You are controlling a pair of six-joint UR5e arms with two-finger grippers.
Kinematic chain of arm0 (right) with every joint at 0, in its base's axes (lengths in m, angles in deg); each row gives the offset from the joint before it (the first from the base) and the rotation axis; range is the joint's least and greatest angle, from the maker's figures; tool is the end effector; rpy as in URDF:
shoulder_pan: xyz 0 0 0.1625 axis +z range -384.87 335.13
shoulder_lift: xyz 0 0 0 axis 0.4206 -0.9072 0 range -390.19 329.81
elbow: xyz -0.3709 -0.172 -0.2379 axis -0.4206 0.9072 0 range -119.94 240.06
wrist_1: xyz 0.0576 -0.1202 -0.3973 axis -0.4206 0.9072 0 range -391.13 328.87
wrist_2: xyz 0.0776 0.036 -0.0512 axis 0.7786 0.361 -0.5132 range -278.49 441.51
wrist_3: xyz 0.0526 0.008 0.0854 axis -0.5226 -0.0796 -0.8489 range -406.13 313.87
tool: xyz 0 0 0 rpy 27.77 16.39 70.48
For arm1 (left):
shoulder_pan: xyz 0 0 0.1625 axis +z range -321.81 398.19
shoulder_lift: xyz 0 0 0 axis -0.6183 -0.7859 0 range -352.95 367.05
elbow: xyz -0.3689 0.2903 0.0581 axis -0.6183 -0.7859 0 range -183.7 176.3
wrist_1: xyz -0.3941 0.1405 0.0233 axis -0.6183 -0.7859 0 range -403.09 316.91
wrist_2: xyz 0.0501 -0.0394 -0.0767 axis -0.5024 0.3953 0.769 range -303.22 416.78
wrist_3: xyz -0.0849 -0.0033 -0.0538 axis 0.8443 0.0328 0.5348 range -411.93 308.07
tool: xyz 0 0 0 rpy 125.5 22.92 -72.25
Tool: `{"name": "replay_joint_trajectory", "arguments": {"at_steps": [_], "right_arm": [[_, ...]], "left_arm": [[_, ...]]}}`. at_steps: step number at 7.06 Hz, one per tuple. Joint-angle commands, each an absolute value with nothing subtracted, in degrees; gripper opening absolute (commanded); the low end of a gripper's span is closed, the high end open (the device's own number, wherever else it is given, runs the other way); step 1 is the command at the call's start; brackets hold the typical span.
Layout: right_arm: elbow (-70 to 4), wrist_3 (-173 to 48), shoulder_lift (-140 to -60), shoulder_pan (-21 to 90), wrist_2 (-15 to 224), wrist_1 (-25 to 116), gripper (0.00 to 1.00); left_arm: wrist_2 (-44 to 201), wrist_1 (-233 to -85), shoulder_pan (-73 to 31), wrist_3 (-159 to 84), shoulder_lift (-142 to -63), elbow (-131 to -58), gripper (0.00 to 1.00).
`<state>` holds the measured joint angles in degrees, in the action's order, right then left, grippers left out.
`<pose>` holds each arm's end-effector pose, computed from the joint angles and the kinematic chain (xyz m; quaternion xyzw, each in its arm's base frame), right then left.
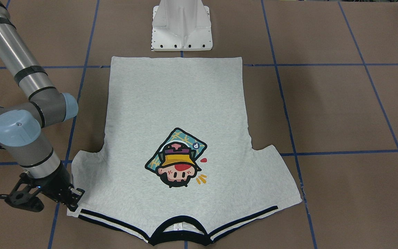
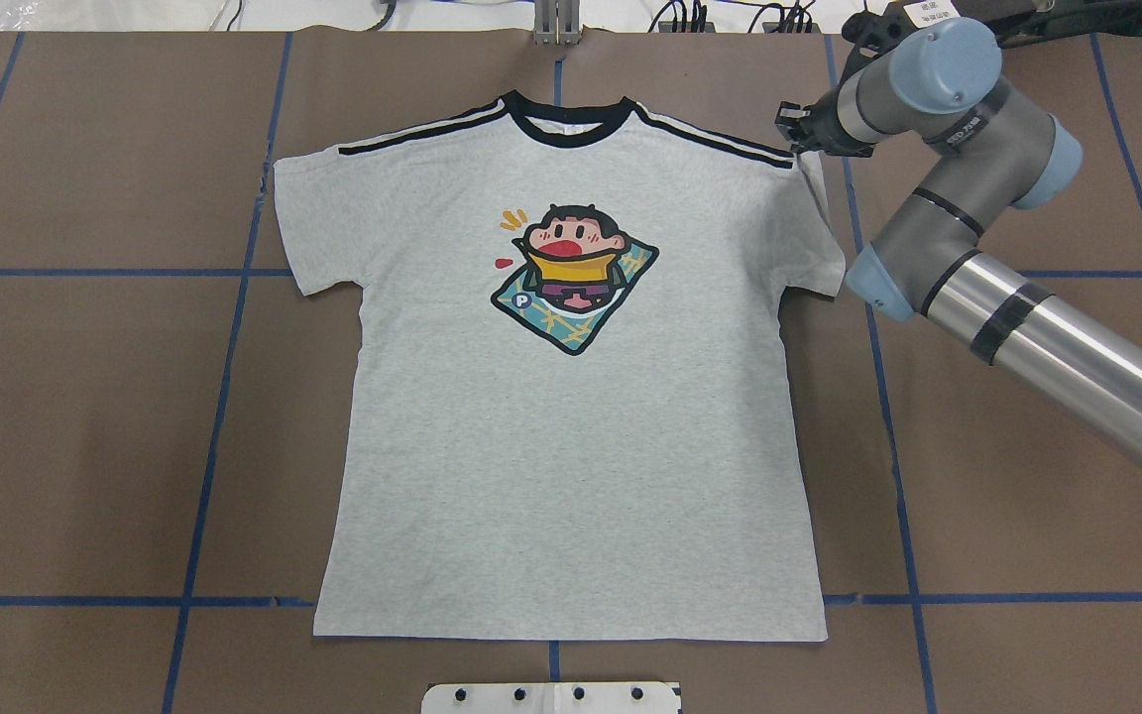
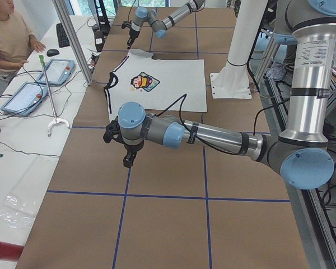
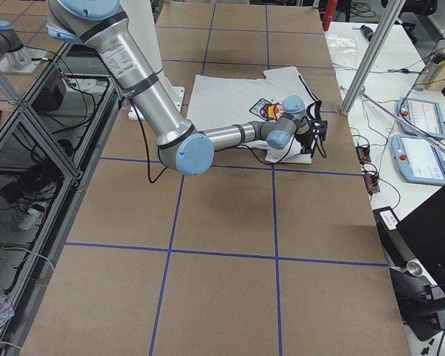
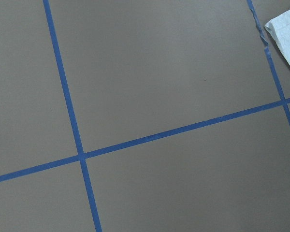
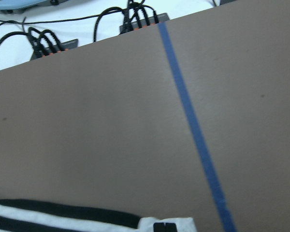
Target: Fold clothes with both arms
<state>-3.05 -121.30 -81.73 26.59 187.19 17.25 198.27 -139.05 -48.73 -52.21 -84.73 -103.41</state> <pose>-0.4284 -0.7081 0.4315 0.1404 -0.4380 0.2205 0.8601 -0.0266 -0.5202 0.5859 0.1262 0.4326 0.0919 0.8880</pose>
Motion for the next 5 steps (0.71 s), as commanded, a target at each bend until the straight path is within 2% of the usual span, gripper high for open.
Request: {"name": "replay_joint_trajectory", "arguments": {"at_steps": [1, 3, 5], "right_arm": [[-1.7, -128.9, -75.9, 21.8, 184.9, 18.8, 0.00], [6.0, -128.7, -70.5, 20.5, 182.8, 18.6, 0.00], [8.9, -128.3, -69.1, 20.7, 180.5, 18.5, 0.00]], "left_arm": [[198.2, -139.0, -48.7, -52.2, -84.8, -103.9, 1.00], [198.5, -139.0, -48.7, -52.2, -84.7, -103.9, 1.00], [198.3, -139.0, -48.7, -52.1, -84.8, -103.9, 1.00]]}}
